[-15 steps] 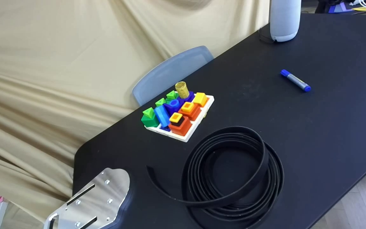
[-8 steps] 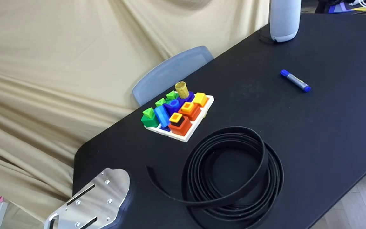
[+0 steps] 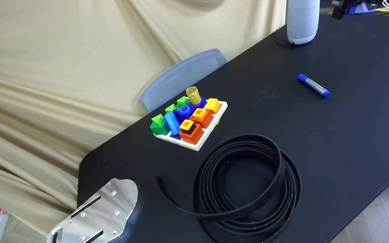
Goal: Move the marker
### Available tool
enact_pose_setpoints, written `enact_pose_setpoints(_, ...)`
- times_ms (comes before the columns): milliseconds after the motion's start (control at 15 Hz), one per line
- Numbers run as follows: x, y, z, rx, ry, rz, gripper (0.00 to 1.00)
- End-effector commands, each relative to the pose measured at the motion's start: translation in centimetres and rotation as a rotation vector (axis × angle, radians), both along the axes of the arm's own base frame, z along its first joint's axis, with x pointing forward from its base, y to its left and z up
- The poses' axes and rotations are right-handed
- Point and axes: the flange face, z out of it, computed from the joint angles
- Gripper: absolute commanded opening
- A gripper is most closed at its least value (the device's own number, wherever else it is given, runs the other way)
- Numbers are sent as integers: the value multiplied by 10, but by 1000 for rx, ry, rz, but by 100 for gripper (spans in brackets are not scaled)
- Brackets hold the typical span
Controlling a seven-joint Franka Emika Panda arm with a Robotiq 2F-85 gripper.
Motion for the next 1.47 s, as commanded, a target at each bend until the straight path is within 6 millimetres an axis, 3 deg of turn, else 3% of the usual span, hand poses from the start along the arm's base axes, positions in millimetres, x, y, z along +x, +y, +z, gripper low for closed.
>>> enact_pose_setpoints(0,48,-2,-42,20,61,-49,100)
enact_pose_setpoints(333,88,8,-89,30,165,-34,100)
enact_pose_setpoints(600,108,23,-117,39,228,-32,100)
enact_pose_setpoints(1067,113,28,-158,64,314,-62,100)
enact_pose_setpoints(1400,110,24,-174,73,359,-83,100)
